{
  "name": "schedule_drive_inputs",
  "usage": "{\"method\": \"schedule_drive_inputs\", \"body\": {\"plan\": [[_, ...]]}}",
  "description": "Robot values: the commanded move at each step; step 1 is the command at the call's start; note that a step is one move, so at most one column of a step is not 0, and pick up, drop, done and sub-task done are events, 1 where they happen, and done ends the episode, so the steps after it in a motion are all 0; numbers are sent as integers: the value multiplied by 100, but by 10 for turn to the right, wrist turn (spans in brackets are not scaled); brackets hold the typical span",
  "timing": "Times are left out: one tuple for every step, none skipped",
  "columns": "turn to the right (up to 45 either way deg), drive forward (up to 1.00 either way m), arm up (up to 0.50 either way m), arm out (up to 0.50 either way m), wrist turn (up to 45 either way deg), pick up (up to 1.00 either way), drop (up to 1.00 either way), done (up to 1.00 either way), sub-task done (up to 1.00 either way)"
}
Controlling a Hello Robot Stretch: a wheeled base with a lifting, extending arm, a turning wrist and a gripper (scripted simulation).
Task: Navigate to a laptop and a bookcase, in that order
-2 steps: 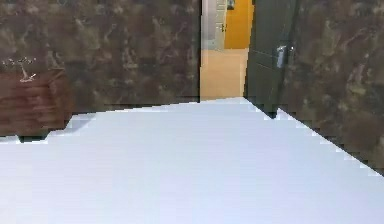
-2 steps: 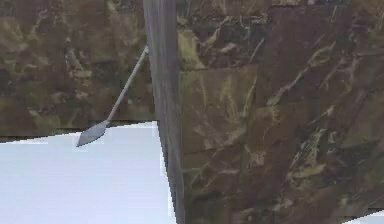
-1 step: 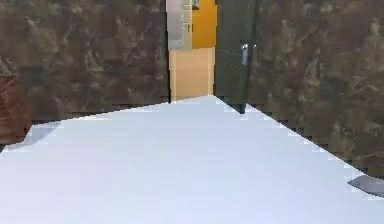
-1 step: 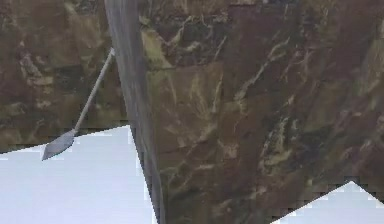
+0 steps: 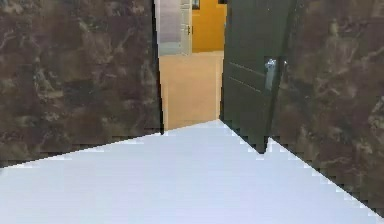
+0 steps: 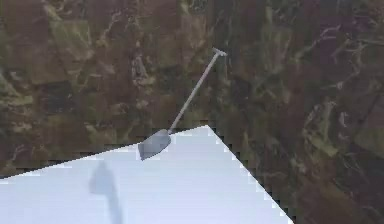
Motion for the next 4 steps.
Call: {"method": "schedule_drive_inputs", "body": {"plan": [[0,100,0,0,0,0,0,0,0],[0,100,0,0,0,0,0,0,0],[0,75,0,0,0,0,0,0,0],[210,0,0,0,0,0,0,0,0]]}}
